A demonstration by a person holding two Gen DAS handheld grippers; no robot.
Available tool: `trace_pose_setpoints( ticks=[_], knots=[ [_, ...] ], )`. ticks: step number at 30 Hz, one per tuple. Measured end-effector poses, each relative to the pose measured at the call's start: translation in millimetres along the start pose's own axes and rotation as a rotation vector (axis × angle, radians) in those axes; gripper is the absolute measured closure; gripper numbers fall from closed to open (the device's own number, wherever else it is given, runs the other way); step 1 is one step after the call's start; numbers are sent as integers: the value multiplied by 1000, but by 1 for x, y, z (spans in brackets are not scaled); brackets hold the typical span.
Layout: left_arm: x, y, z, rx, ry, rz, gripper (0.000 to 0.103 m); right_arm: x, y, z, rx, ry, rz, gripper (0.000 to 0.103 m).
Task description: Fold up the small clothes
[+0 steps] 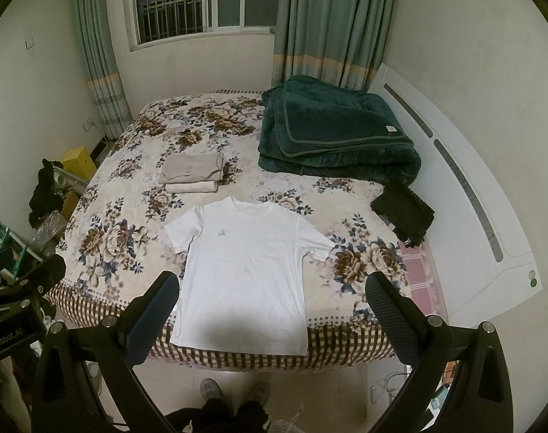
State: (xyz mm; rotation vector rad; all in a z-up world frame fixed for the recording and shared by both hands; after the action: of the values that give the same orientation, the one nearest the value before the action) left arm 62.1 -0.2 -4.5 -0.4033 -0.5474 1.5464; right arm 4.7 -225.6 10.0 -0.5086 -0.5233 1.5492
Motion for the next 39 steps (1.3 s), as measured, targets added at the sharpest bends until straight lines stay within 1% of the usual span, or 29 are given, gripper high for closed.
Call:
trace_pose_setpoints(
  ticks=[6,12,16,18,20,21,22,24,25,27,28,31,33,34,36,37,39],
  knots=[
    [-1,1,0,-2,2,1,0,1,-1,-1,-1,-1,-1,0],
    [-9,-11,-1,-2,13,-2,0,1,1,-2,1,3,-2,0],
    [-6,-17,-8,-1,25,-5,0,-4,-10,-4,16,8,-25,0],
    [-4,-19,-19,-5,23,-2,0,-11,-14,-15,34,11,-59,0],
    [-1,-20,-37,-23,3,-1,0,-23,-14,-36,61,15,-107,0],
    [-2,-25,-50,-31,-8,-2,0,-31,-12,-50,78,17,-135,0],
    [0,-22,-62,-41,-18,-3,0,-41,-10,-65,93,21,-168,0],
    [-2,-26,-96,-43,-43,-4,0,-70,2,-106,121,43,-251,0],
    [3,-20,-111,-44,-53,-2,0,-86,8,-127,138,56,-294,0],
    [1,-20,-151,-22,-91,-3,0,-122,24,-175,182,77,-387,0],
    [-2,-20,-172,-9,-110,-9,0,-146,33,-205,216,87,-444,0],
    [-11,-17,-243,54,-181,-24,0,-201,60,-279,278,90,-578,0],
    [-18,-13,-293,116,-222,-21,0,-241,83,-341,319,58,-701,0],
    [-21,-10,-312,139,-238,-19,0,-260,92,-371,338,41,-764,0],
    [-29,-3,-355,192,-289,-20,0,-298,115,-440,369,-13,-912,0],
    [-33,2,-375,218,-308,-16,0,-309,121,-467,384,-32,-961,0],
    [-40,15,-417,273,-335,4,0,-333,140,-536,401,-83,-1071,2]
  ],
)
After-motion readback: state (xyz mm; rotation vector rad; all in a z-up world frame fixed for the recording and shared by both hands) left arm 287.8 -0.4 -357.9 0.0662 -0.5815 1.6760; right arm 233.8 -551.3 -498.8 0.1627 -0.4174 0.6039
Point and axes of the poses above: each gripper's, at about its wrist camera, not at the fingertips, and z roughly against the way its jaws point, x to its left, y to its underside, the point moved 5 cm from there along -z, roughly the way its jaws point, and after that the axes turned 6 degrees about -y, right-handed, at the moved point
